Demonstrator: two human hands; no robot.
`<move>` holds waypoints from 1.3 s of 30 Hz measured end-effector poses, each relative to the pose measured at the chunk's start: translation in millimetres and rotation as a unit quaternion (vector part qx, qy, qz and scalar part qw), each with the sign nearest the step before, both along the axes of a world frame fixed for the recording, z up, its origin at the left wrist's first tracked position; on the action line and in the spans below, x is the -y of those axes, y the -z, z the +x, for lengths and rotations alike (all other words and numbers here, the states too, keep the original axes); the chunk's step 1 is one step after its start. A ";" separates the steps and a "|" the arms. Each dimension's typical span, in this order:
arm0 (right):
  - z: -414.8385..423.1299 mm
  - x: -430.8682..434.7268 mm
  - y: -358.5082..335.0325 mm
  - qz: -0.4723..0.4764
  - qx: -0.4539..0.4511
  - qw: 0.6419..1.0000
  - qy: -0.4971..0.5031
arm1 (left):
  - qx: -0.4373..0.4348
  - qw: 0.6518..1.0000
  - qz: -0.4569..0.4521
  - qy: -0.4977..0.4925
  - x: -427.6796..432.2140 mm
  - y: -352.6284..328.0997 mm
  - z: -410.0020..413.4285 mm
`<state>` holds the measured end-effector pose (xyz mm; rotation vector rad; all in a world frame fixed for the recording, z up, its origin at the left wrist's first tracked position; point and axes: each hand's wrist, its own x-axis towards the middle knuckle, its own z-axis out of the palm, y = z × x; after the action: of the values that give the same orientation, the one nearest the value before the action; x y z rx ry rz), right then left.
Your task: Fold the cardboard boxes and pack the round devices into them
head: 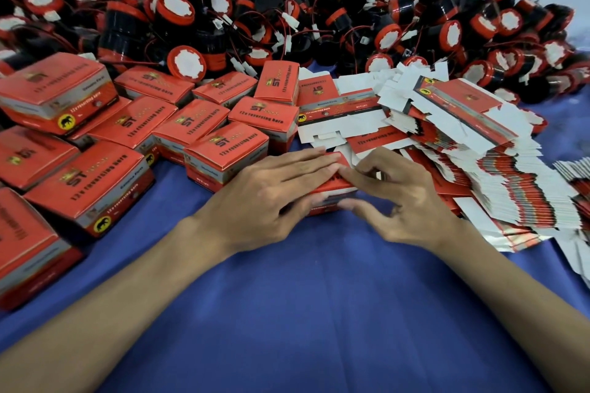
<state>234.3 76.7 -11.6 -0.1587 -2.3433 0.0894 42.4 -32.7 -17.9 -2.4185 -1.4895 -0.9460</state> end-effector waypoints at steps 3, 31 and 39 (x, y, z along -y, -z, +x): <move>0.7 -0.7 -0.7 0.064 0.018 0.998 0.022 | 0.000 1.000 0.003 -0.005 -0.5 0.6 0.7; -2.8 13.5 9.9 0.110 -0.070 0.989 0.068 | -0.130 0.986 0.046 -0.089 3.2 3.2 5.2; -8.5 18.1 6.8 0.063 -0.061 0.993 0.076 | -0.113 0.990 0.079 -0.041 0.1 4.1 1.6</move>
<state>225.8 58.6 -18.5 -0.2608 -2.1999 -0.1201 44.0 -32.8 -22.0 -2.2473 -1.3681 -0.7153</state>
